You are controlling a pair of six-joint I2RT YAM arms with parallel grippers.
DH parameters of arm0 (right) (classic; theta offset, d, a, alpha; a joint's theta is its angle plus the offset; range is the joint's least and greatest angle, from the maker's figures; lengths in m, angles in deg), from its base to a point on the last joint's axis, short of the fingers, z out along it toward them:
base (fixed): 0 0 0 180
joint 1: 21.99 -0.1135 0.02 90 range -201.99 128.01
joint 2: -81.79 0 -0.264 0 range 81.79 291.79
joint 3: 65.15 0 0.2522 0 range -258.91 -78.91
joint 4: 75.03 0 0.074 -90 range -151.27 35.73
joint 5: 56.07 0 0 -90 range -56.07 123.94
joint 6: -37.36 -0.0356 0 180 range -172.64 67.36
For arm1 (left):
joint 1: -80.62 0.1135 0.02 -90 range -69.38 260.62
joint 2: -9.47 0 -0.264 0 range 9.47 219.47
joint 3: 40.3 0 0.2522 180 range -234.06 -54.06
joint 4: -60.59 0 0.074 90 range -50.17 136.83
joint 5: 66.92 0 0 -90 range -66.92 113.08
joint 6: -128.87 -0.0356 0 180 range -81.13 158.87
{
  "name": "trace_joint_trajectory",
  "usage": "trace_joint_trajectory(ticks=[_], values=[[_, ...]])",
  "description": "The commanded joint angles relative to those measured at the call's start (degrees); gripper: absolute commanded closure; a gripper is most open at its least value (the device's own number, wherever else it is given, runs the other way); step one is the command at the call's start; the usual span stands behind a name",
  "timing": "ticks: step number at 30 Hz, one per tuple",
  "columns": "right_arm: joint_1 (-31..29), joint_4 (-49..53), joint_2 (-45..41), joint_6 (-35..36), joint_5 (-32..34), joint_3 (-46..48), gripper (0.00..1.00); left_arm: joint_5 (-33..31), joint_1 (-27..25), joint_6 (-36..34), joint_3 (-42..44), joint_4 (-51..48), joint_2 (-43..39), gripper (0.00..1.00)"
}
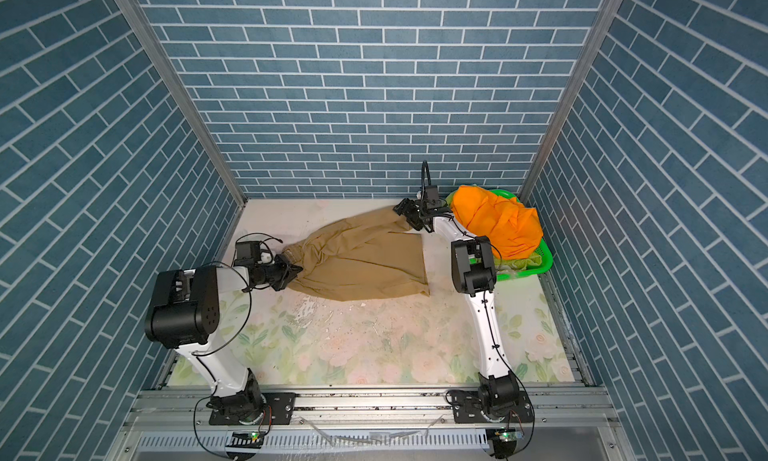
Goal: Fold and stack the shorts
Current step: 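Lift the shorts high with both grippers, stretching waistband and leg apart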
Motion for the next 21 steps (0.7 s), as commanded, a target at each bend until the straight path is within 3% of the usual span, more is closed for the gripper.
trace_joint_trajectory(ticks=[1,3,9,11,15,18,21], values=[[-0.73,-2.6,2.52,-4.03,-0.88,-3.99,0.44,-1.25,0.34,-1.2,-0.3,-3.17,0.44,1.0],[-0.92,-1.05,3.29,-3.54,-0.94,-6.18,0.54,-1.25,0.34,-1.25,-0.4,-3.28,0.49,1.0],[-0.9,3.15,1.11,0.73,0.25,-5.5,0.57,-1.25,0.68,-1.29,-0.39,-3.19,0.68,1.0],[-0.9,3.45,0.15,1.62,0.45,-4.45,0.69,-1.12,0.69,-1.22,-0.36,-2.89,1.02,1.0],[-0.79,6.83,-1.78,4.3,0.77,-5.59,0.81,-0.57,1.1,-0.58,-1.12,-2.92,0.72,1.0],[-0.2,14.08,-4.07,8.62,2.03,-10.43,1.0,0.47,2.28,0.49,-3.98,-3.83,-0.29,1.0],[0.93,19.1,-8.44,12.3,3.59,-13.42,1.0,1.22,3.95,0.01,-10.29,-7.29,-1.62,1.0]])
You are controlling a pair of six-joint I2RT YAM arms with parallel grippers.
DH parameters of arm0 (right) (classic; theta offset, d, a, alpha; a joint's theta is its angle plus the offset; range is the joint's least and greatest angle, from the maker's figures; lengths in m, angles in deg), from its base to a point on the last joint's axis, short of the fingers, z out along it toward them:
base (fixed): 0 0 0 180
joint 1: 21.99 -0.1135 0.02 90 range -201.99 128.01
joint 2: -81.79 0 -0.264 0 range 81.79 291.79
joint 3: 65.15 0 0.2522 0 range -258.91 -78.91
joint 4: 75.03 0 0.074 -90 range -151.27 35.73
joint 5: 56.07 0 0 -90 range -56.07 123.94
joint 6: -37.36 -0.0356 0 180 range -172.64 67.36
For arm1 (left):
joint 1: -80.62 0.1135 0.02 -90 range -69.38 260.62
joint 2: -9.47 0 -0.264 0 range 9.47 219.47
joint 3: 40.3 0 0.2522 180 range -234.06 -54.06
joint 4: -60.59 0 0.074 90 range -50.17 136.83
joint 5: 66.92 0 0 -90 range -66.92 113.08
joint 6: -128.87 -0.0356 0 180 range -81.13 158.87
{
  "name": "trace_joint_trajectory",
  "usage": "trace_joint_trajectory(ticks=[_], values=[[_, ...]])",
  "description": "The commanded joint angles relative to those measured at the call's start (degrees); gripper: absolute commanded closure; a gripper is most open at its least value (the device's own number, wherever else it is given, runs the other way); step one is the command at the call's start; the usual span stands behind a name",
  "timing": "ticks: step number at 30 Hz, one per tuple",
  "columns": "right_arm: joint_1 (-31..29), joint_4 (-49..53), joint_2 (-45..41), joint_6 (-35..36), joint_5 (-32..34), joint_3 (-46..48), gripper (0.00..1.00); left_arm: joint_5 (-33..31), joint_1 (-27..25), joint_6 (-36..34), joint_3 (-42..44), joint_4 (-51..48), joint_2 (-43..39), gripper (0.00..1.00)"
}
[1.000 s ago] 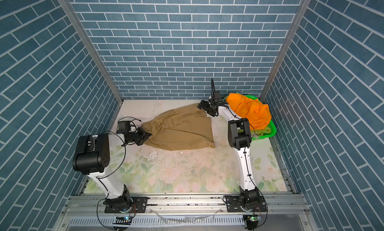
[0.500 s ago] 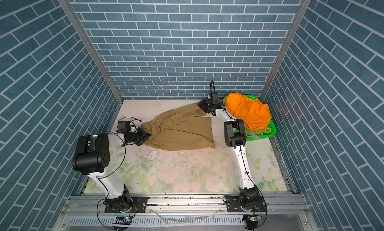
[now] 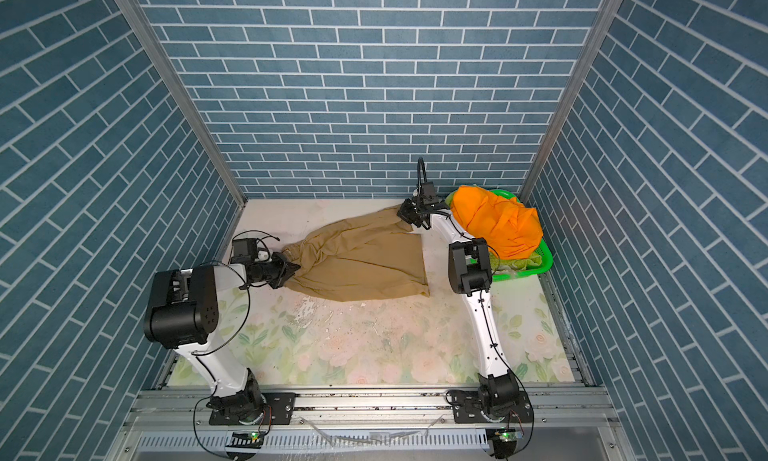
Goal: Fold and stack the shorts
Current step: 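Lift the shorts high with both grippers, stretching waistband and leg apart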
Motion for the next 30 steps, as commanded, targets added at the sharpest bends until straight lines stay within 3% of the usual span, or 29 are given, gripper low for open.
trace_joint_trajectory(ticks=[1,8,16,21,30], values=[[1.5,7.23,-11.47,7.25,2.64,-4.69,1.0,0.99,2.37,-0.83,-8.32,-4.14,-1.83,1.0],[3.57,13.18,-27.05,15.28,3.1,-3.63,1.0,3.03,6.29,-3.57,-23.86,-11.91,-6.75,1.0],[4.61,11.37,-43.7,20.73,4.1,11.39,1.0,6.28,11.27,-1.09,-26.18,-11.03,-12.81,1.0],[5.84,9.51,-49.04,21.21,4.34,17.47,1.0,6.37,12.63,-0.12,-27.7,-10.17,-15.31,1.0],[7.71,18.96,-49.76,22.81,3.28,0.88,1.0,6.47,12.49,4.54,-35.12,-5.49,-20.21,1.0]])
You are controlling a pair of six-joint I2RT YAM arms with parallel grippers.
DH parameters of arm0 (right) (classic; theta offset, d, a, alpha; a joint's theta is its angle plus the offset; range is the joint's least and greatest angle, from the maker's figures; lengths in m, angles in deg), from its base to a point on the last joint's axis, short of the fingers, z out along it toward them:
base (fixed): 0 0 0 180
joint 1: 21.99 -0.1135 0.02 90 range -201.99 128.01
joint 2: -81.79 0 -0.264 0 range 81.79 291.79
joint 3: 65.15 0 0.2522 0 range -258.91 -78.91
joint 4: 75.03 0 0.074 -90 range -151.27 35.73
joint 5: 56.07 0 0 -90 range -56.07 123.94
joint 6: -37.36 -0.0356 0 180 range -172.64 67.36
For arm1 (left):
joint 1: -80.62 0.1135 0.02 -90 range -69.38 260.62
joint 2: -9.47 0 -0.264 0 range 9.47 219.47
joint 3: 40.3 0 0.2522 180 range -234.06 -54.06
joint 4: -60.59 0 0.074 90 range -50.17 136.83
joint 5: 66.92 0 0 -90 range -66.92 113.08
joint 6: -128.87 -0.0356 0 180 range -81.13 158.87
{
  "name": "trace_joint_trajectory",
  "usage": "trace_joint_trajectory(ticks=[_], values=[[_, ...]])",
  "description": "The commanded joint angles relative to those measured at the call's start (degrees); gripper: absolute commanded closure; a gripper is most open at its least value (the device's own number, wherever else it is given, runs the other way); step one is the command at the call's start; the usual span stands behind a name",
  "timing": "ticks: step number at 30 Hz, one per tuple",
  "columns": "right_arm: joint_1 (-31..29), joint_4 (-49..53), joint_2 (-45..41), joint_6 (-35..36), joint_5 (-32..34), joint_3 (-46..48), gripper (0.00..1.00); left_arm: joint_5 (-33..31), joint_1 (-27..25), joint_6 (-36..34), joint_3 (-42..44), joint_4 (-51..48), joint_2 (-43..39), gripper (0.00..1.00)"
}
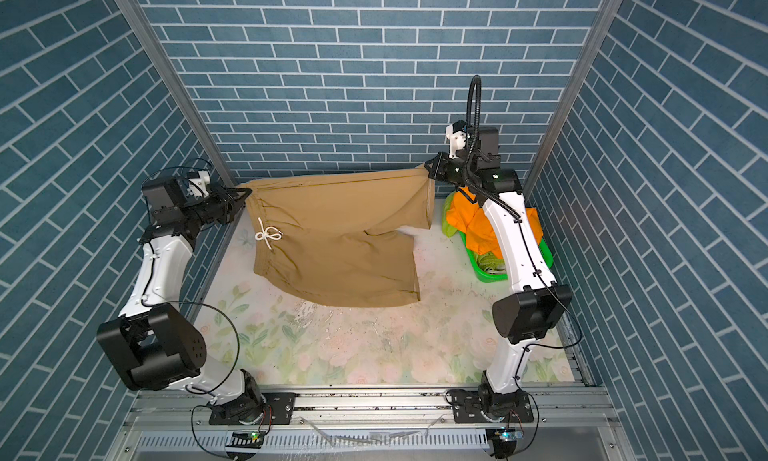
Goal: Fold and stack the shorts
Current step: 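Lift the shorts high with both grippers, stretching waistband and leg apart, then lower the khaki shorts onto the table with both grippers, laying them flat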
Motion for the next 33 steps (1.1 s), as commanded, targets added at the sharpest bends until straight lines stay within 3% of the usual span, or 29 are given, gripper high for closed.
trace_joint_trajectory(ticks=[1,4,8,17,21,27,33], values=[[3.79,2.97,-4.52,4.65,3.94,-10.83,1.0,-4.58,2.38,1.0,-7.33,3.59,-5.26,1.0],[4.83,6.01,-6.99,6.62,3.94,-18.52,1.0,-3.72,2.41,2.02,-13.69,3.79,-7.84,1.0],[6.72,3.8,-13.77,7.56,5.37,-18.88,1.0,-4.65,2.38,1.89,-21.41,0.2,-11.29,1.0],[14.53,1.12,-17.07,4.25,4.0,-21.01,1.0,-7.38,2.34,5.11,-25.34,1.18,-17.1,1.0],[20.09,-0.98,-10.32,-1.71,-1.61,-22.22,1.0,-8.06,2.43,4.59,-28.24,-1.93,-14.18,1.0],[20.07,0.66,7.03,0.57,-2.71,-21.77,1.0,-10.06,3.22,-2.48,-25.76,-15.55,-4.77,1.0],[16.18,4.44,27.1,7.27,1.27,-25.6,1.0,-12.87,3.24,-6.08,-1.47,-9.74,2.38,1.0]])
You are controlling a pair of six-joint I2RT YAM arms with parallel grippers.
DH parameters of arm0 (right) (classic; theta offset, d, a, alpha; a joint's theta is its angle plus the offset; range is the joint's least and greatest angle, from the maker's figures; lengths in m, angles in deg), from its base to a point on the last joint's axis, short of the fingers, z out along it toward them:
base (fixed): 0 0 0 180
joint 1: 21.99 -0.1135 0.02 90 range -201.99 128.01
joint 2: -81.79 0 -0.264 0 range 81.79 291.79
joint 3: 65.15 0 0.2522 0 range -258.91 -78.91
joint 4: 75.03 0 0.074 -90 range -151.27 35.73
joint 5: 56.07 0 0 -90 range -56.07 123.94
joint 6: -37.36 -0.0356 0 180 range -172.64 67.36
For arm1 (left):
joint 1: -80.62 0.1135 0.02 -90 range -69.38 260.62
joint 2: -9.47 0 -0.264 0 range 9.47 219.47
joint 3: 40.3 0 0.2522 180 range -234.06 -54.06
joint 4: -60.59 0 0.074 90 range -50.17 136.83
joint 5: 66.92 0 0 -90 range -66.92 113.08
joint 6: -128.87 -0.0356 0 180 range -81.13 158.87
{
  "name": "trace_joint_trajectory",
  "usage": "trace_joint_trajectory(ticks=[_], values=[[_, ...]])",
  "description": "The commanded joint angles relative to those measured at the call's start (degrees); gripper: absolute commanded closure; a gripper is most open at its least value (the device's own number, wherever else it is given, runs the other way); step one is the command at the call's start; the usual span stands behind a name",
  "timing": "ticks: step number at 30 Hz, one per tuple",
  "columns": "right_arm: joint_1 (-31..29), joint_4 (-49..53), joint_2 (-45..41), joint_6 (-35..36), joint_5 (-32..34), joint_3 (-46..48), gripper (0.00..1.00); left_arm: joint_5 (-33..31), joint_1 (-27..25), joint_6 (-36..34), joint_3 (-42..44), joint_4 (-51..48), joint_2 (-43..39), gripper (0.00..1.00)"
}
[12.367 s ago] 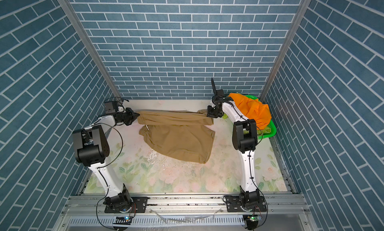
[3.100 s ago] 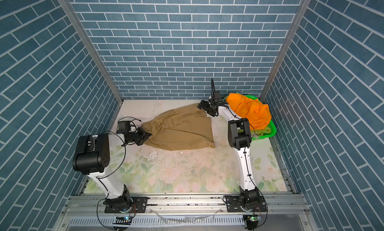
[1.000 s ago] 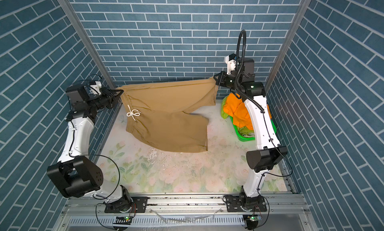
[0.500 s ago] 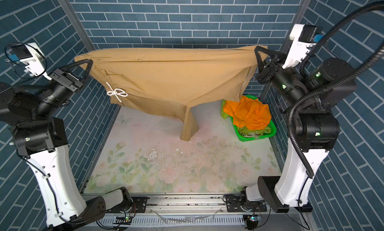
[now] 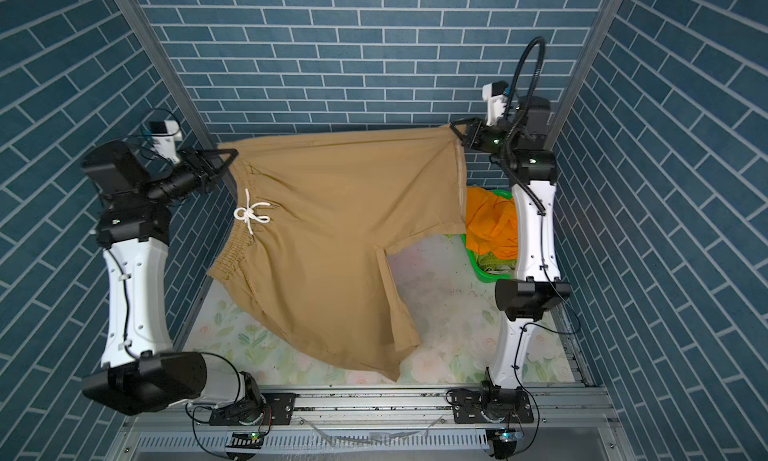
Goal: Fold and stack the shorts
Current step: 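Lower the khaki shorts onto the table with both grippers, laying them flat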
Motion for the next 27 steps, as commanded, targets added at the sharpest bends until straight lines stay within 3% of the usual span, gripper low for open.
trace_joint_trajectory(ticks=[1,5,10,19,24,27], values=[[5.11,5.32,10.85,7.57,19.72,-3.59,1.0,-18.18,5.32,-4.13,10.55,-2.52,6.62,1.0],[2.95,3.72,18.47,8.01,21.69,-7.49,1.0,-18.45,5.27,-5.98,12.81,-1.11,14.33,1.0],[1.01,-0.53,20.18,7.18,22.54,-7.46,1.0,-20.4,5.08,-8.21,9.23,-2.84,19.78,1.0],[0.06,-7.01,16.87,7.5,24.79,-8.72,1.0,-18.9,3.23,-6.73,-1.2,-1.49,29.08,1.0],[-0.22,-2.2,13.18,7.28,23.48,-8.02,1.0,-17.4,2.47,-7.05,-4.01,-1.94,32.92,1.0],[-0.52,1.12,6.69,5.68,22.8,-1.0,1.0,-16.41,2.44,-7.74,-4.84,-2.56,33.82,1.0]])
